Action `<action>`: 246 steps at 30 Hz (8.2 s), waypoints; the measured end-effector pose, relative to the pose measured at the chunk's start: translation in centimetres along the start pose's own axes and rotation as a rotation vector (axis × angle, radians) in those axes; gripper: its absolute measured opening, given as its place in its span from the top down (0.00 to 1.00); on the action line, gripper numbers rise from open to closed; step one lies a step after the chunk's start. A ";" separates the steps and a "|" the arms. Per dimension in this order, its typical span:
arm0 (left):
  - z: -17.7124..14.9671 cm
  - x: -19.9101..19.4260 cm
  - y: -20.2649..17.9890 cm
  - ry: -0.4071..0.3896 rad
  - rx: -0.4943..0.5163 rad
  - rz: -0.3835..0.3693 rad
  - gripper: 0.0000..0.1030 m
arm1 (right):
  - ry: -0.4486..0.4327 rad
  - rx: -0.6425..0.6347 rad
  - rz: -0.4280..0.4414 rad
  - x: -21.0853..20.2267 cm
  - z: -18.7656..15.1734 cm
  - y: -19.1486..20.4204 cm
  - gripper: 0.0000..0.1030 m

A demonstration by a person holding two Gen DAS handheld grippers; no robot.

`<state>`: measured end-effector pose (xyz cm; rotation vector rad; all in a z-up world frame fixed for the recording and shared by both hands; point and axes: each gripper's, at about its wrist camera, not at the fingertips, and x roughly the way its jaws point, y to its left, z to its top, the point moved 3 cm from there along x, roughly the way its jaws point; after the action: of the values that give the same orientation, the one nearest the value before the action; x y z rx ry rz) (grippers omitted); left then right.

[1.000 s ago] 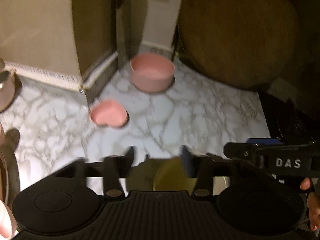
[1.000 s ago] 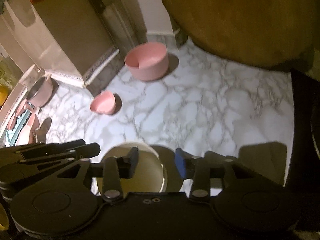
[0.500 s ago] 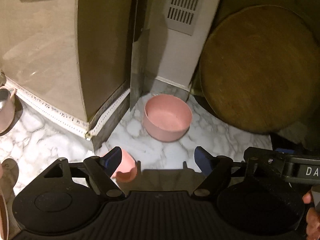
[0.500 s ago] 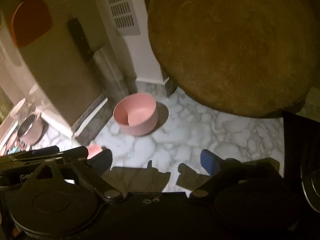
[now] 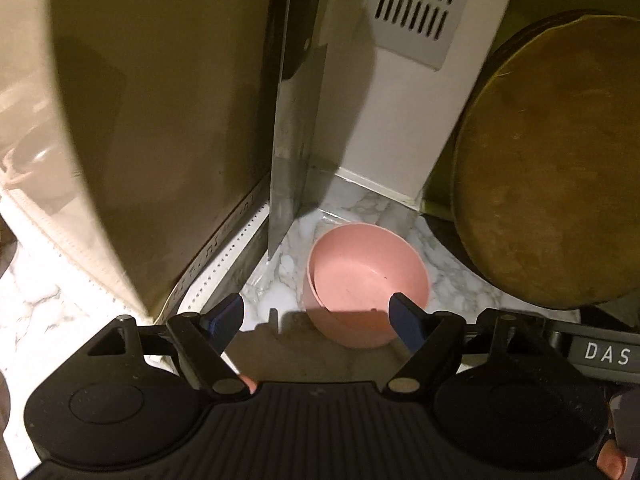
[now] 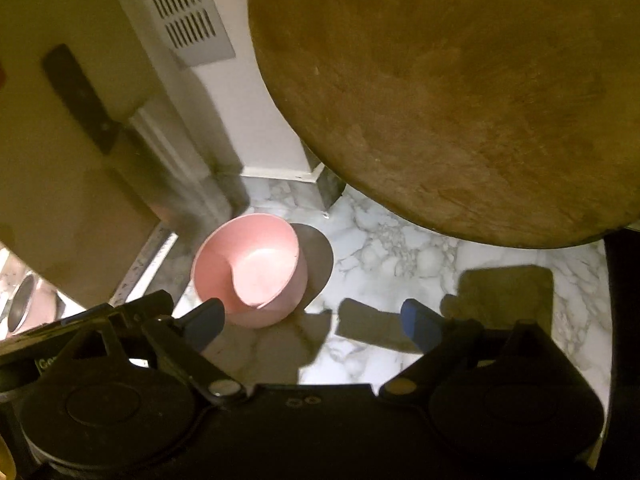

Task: Organize plates and bowls
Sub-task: 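Reach both grippers to the pink bowl rim and close on it, then lift the pink bowl, carry it and lower it into the cream-white bowl, then open both grippers and pull back from the stacked bowls, then reach both grippers to the pink heart-shaped dish and close on its rim, then lift the pink heart-shaped dish with both grippers and carry it toward the stacked bowls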

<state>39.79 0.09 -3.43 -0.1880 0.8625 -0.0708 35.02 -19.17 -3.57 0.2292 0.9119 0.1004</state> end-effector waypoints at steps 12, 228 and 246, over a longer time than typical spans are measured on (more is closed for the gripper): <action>0.3 6.4 0.8 0.077 -0.001 0.017 0.23 | 0.091 0.049 -0.040 6.6 1.8 -0.6 0.27; -7.4 -1.7 6.4 0.165 -0.090 0.020 0.86 | 0.338 -0.160 0.120 6.1 -6.4 10.6 0.99; -7.8 -10.6 0.9 0.111 -0.020 -0.025 0.86 | 0.245 -0.204 0.148 -3.9 -6.5 8.5 0.98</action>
<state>26.93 1.36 -0.67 -0.2152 0.9720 -0.0966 27.59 -10.68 -2.38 0.0952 1.1196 0.3630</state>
